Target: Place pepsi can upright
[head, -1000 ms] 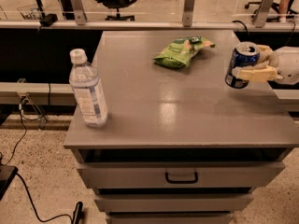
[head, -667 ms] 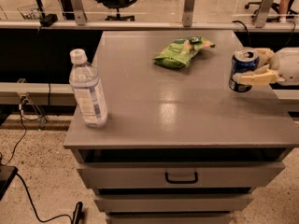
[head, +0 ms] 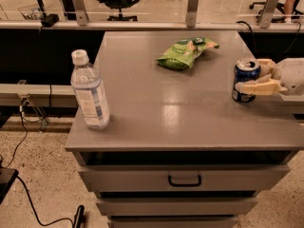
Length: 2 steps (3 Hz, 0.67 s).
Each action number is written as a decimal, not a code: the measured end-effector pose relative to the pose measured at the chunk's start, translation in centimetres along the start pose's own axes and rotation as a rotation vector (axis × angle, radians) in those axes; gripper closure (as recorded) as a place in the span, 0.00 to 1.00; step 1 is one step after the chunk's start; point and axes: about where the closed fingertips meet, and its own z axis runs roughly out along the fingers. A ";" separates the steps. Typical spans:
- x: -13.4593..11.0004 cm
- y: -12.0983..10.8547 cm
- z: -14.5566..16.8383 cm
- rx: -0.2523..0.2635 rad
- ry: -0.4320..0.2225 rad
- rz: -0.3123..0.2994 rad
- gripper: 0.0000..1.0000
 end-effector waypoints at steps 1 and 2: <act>0.5 0.4 0.1 0.003 -0.035 0.055 0.40; 0.4 0.4 0.1 0.003 -0.040 0.061 0.17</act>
Offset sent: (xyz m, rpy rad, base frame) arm -0.0106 -0.0051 -0.0102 0.1036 0.0740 -0.0008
